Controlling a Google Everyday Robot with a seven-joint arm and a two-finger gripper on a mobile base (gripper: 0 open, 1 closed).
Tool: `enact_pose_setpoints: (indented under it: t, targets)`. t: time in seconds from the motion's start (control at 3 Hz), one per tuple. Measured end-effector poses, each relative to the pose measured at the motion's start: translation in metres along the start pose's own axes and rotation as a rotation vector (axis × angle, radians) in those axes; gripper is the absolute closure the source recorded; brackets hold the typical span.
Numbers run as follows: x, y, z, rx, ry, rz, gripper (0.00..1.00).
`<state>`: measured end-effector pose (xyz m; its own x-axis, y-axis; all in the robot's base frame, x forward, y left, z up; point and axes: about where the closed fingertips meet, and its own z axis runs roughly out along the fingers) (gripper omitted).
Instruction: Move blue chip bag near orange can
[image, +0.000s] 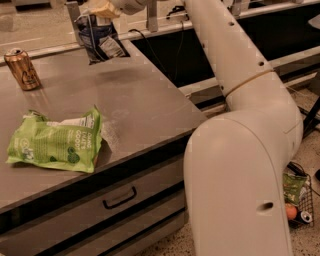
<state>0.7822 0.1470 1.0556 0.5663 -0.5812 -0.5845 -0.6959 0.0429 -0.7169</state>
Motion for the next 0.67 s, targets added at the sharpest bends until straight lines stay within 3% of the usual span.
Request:
enact_pose_setpoints:
  t: [0.67]
  targets:
    - [-0.029, 0.014, 0.052, 0.007, -0.159, -0.111, 1.0]
